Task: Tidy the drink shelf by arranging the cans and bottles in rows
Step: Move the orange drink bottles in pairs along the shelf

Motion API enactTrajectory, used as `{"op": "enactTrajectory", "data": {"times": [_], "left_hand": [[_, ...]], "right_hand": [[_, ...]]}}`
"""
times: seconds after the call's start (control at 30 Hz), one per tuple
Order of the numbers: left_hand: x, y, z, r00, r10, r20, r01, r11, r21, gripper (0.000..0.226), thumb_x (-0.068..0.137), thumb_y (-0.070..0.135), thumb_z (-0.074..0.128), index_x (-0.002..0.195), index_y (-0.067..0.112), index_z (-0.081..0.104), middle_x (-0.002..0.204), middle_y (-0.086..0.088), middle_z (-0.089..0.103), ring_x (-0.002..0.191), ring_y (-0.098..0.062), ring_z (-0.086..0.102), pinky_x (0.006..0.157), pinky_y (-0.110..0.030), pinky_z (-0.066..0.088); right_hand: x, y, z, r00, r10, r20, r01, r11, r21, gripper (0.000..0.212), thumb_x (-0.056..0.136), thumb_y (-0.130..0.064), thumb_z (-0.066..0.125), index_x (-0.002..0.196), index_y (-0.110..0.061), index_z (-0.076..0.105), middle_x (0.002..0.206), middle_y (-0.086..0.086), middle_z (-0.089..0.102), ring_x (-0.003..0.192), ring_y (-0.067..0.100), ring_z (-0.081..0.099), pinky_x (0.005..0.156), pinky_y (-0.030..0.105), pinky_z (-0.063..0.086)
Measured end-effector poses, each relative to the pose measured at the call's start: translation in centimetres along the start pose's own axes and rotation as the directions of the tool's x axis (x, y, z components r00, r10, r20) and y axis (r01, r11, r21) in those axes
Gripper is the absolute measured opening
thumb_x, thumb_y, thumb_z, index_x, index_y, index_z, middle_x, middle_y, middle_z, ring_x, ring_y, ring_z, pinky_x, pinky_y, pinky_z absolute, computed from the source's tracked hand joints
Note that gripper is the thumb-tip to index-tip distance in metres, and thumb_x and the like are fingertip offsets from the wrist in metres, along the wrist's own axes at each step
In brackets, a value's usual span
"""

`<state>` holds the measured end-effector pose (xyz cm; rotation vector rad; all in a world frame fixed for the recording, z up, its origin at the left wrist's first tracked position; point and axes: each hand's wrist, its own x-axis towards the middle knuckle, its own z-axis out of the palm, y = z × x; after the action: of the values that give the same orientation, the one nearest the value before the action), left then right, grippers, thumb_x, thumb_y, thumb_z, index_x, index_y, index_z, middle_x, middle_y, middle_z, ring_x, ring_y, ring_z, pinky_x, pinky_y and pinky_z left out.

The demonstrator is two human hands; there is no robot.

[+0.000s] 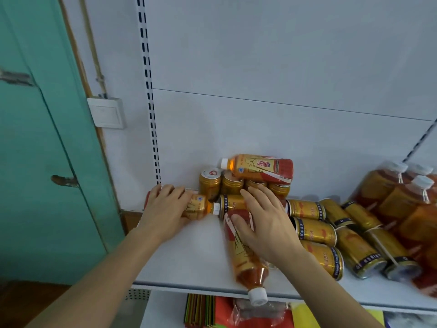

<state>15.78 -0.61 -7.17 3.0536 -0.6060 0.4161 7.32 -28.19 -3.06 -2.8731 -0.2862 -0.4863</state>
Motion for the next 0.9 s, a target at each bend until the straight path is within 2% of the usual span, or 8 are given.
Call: {"op": "enactTrajectory", "data": {"times": [0.2, 0.33, 0.4, 0.5, 0.63, 0.73, 0.83, 0.9], "left_hand": [[-3.6, 0.4, -1.4, 0.992, -0.012, -0.122, 0.003, 0.997, -0.075, 0.074, 0.082, 0.053, 0.079, 0.146, 0.029, 0.051, 0.14, 0.008, 0.06, 0.128, -0.024, 0.054, 0.11, -0.049, 0.043], [-4.8, 1.4, -3.3, 0.987, -0.093, -0.129, 0.053, 0.956, -0.288, 0.077, 0.087, 0.065, 0.072, 0.15, 0.031, 0.045, 0.146, 0.011, 0.055, 0.132, -0.018, 0.05, 0.105, -0.042, 0.049], [-5.0, 2.3, -4.2, 0.984, -0.138, -0.108, 0.078, 0.895, -0.439, 0.075, 0.088, 0.067, 0.071, 0.149, 0.034, 0.043, 0.144, 0.013, 0.054, 0.13, -0.013, 0.05, 0.101, -0.039, 0.051], [-5.4, 3.9, -4.8, 0.979, -0.176, -0.1, 0.077, 0.781, -0.619, 0.071, 0.087, 0.063, 0.075, 0.145, 0.036, 0.045, 0.135, 0.016, 0.056, 0.121, -0.008, 0.055, 0.094, -0.031, 0.049], [-6.2, 5.5, -4.5, 0.979, -0.194, -0.061, 0.076, 0.625, -0.777, 0.076, 0.087, 0.06, 0.077, 0.15, 0.042, 0.039, 0.142, 0.019, 0.055, 0.127, -0.004, 0.052, 0.104, -0.031, 0.049], [-6.9, 5.9, -4.0, 0.985, -0.17, -0.042, 0.056, 0.535, -0.843, 0.075, 0.089, 0.055, 0.076, 0.151, 0.047, 0.036, 0.143, 0.022, 0.054, 0.13, -0.001, 0.052, 0.109, -0.032, 0.049], [-7.4, 5.8, -3.5, 0.987, -0.157, -0.019, 0.059, 0.478, -0.876, 0.067, 0.092, 0.052, 0.074, 0.146, 0.054, 0.034, 0.138, 0.026, 0.054, 0.128, 0.002, 0.053, 0.104, -0.026, 0.049], [-7.4, 5.6, -3.6, 0.989, -0.146, 0.011, 0.078, 0.462, -0.883, 0.069, 0.092, 0.05, 0.074, 0.146, 0.053, 0.032, 0.131, 0.031, 0.052, 0.122, 0.005, 0.05, 0.098, -0.018, 0.045]], "right_hand": [[-0.6, 0.9, -0.1, 0.997, -0.067, -0.05, 0.071, 0.993, 0.095, 0.056, 0.11, -0.048, 0.032, 0.159, -0.025, 0.048, 0.161, -0.006, 0.05, 0.159, 0.019, 0.028, 0.128, 0.05, 0.033], [-1.7, 2.1, -0.2, 0.991, -0.118, -0.06, 0.125, 0.984, 0.125, 0.05, 0.111, -0.034, 0.037, 0.158, -0.023, 0.049, 0.159, -0.003, 0.052, 0.158, 0.022, 0.031, 0.123, 0.054, 0.039], [-2.5, 2.4, -0.6, 0.987, -0.149, -0.055, 0.155, 0.981, 0.12, 0.05, 0.108, -0.021, 0.05, 0.158, -0.022, 0.049, 0.158, -0.002, 0.052, 0.157, 0.024, 0.033, 0.122, 0.055, 0.04], [-3.7, 2.6, -1.8, 0.986, -0.168, 0.011, 0.167, 0.984, 0.069, 0.063, 0.1, -0.008, 0.059, 0.16, -0.024, 0.047, 0.16, -0.001, 0.051, 0.158, 0.025, 0.031, 0.124, 0.055, 0.038], [-5.5, 3.5, -2.7, 0.972, -0.189, 0.142, 0.195, 0.98, -0.028, 0.08, 0.093, 0.0, 0.065, 0.162, -0.033, 0.041, 0.166, -0.012, 0.041, 0.161, 0.018, 0.02, 0.127, 0.049, 0.033], [-7.5, 3.2, -3.2, 0.939, -0.192, 0.284, 0.214, 0.976, -0.048, 0.085, 0.091, -0.005, 0.06, 0.165, -0.039, 0.033, 0.172, -0.018, 0.028, 0.163, 0.012, 0.008, 0.131, 0.043, 0.025], [-9.2, 2.1, -3.4, 0.894, -0.132, 0.428, 0.173, 0.983, -0.057, 0.099, 0.087, -0.035, 0.065, 0.169, -0.044, 0.009, 0.175, -0.026, 0.001, 0.163, 0.007, -0.005, 0.133, 0.038, 0.015], [-9.8, 1.8, -3.0, 0.897, -0.112, 0.428, 0.172, 0.98, -0.104, 0.105, 0.088, -0.058, 0.066, 0.169, -0.044, -0.001, 0.175, -0.026, -0.006, 0.163, 0.008, -0.005, 0.132, 0.037, 0.014]]}}
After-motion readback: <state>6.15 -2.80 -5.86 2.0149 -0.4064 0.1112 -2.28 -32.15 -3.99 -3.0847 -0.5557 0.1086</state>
